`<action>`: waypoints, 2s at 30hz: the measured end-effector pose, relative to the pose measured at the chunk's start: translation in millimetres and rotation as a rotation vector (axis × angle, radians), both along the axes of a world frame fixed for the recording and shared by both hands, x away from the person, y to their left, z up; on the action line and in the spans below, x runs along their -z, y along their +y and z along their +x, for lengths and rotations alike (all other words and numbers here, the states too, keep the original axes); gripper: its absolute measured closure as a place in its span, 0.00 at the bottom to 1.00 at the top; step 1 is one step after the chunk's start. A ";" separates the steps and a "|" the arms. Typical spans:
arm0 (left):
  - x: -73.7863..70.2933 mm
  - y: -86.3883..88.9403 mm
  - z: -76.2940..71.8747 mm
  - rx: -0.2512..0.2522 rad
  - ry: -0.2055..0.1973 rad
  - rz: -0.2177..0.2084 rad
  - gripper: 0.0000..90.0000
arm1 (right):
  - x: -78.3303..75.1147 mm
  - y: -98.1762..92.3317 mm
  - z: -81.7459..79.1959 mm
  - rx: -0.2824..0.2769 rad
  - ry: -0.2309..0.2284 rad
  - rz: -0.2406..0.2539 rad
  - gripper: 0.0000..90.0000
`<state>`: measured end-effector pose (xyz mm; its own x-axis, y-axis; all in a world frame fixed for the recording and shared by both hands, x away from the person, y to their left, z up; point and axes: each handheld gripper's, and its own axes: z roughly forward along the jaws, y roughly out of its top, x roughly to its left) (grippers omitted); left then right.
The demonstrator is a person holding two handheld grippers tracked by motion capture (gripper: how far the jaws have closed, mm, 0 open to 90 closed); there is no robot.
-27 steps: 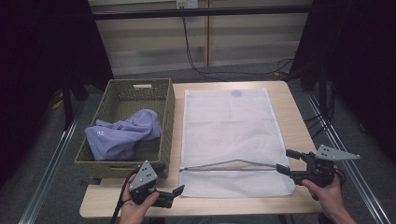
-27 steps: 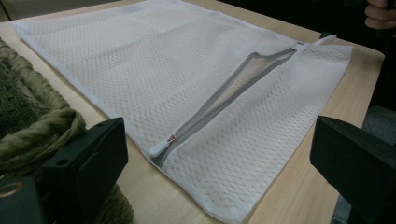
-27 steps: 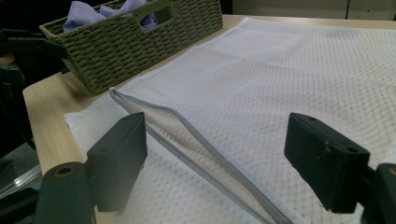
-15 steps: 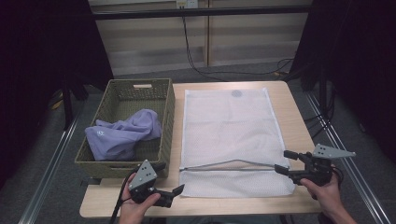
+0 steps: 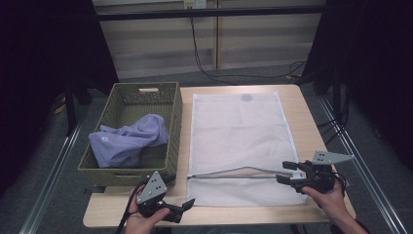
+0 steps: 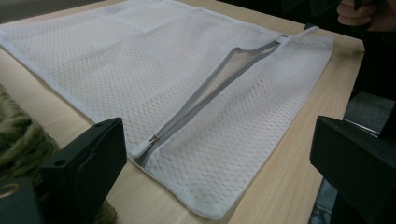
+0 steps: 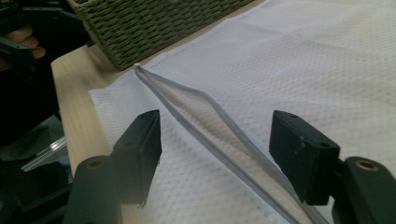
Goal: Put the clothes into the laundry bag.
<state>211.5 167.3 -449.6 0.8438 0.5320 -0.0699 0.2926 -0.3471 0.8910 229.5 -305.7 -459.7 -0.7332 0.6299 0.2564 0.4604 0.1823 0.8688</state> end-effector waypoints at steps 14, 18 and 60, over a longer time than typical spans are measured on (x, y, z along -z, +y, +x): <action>1.7 -4.5 2.3 0.014 0.008 0.020 0.04 | -0.7 32.7 19.7 -0.126 0.050 -0.047 0.55; 1.8 -6.3 2.6 0.019 0.012 0.023 0.04 | -2.6 40.0 25.7 -0.149 0.048 -0.048 0.55; 2.7 -8.3 1.1 0.045 0.004 0.047 0.04 | 36.2 96.2 88.4 -0.239 0.143 -0.260 0.57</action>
